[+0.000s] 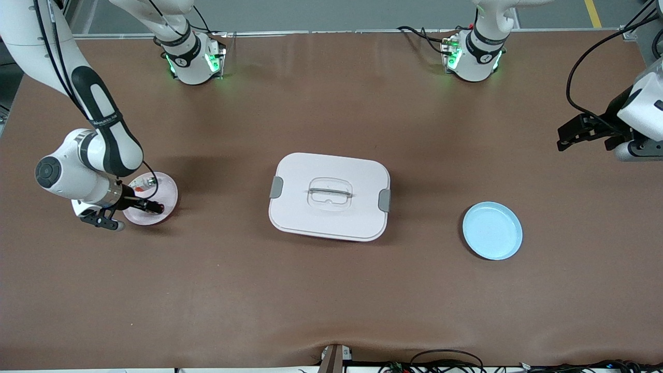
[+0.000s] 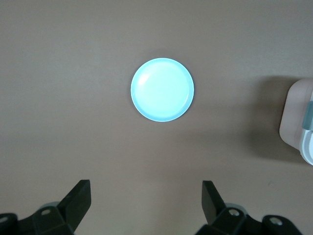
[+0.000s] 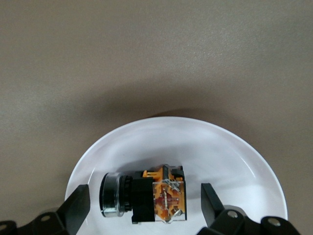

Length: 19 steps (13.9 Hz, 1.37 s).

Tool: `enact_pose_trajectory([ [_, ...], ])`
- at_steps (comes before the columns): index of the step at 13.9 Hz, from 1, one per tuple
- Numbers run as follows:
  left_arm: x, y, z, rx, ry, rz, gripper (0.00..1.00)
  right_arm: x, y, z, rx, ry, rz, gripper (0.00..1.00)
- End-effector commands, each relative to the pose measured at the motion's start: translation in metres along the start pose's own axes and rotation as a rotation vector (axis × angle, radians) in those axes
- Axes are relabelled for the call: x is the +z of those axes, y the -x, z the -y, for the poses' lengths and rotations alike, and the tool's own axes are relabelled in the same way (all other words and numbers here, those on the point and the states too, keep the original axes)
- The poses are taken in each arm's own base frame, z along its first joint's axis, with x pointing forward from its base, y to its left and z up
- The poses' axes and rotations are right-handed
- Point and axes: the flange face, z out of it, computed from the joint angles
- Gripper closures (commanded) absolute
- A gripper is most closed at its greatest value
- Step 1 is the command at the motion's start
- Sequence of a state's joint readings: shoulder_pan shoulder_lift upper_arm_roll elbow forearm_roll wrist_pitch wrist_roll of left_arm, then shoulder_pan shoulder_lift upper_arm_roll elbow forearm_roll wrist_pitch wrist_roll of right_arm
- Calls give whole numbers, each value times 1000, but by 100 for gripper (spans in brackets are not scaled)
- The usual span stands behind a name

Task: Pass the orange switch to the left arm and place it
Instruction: 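Close the right gripper on the black-and-orange switch and lift it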

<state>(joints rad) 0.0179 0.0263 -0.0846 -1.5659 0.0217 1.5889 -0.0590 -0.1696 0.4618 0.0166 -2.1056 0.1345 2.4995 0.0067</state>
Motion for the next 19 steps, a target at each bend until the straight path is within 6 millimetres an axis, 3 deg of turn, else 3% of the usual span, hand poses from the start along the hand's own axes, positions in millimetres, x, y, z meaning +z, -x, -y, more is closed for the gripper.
enact_pose_trajectory([
  [1,-4,2,0,23,0,-2,0,3,1,4,18,-7,-1,0],
  [6,-5,4,-4,30,0,-2,0,6,2,8,9,-6,2,2],
  [9,3,1,-2,26,0,12,0,7,1,7,11,-6,-1,22],
  [11,4,0,-3,28,0,12,0,7,1,7,9,-6,-11,49],
  [12,5,1,-3,28,0,15,0,6,0,5,15,-7,-7,70],
  [13,5,1,-3,28,0,14,0,7,1,7,12,-6,-7,98],
  [17,8,2,-5,29,-1,21,0,5,1,11,62,-7,6,100],
  [19,9,4,-6,31,-2,27,0,0,5,27,97,-5,44,100],
])
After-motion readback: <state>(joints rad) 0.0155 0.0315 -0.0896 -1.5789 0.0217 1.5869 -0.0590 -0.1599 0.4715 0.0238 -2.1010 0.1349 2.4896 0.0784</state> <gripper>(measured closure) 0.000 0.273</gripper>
